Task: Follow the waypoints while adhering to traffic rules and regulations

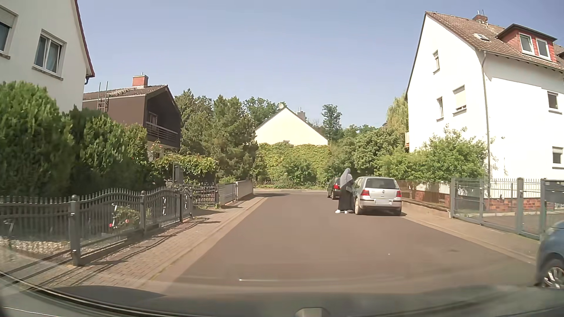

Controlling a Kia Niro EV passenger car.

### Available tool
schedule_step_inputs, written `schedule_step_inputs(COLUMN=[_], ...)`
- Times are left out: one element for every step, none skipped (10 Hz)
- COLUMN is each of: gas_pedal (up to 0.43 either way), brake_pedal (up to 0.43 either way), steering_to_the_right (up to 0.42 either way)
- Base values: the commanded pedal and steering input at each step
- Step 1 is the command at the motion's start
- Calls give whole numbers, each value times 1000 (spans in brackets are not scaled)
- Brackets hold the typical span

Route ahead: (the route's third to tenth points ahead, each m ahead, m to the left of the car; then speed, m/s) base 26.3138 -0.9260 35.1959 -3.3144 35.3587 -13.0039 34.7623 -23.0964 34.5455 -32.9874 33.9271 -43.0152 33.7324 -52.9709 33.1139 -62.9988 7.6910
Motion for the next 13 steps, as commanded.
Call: schedule_step_inputs(gas_pedal=[28,28,28,28,28,28,28,28,28,28,0,0,0], brake_pedal=[0,0,0,0,0,0,0,0,0,0,0,0,0], steering_to_the_right=[-8,-8,-7,-4,0,4,4,4,6,12,21,25,27])
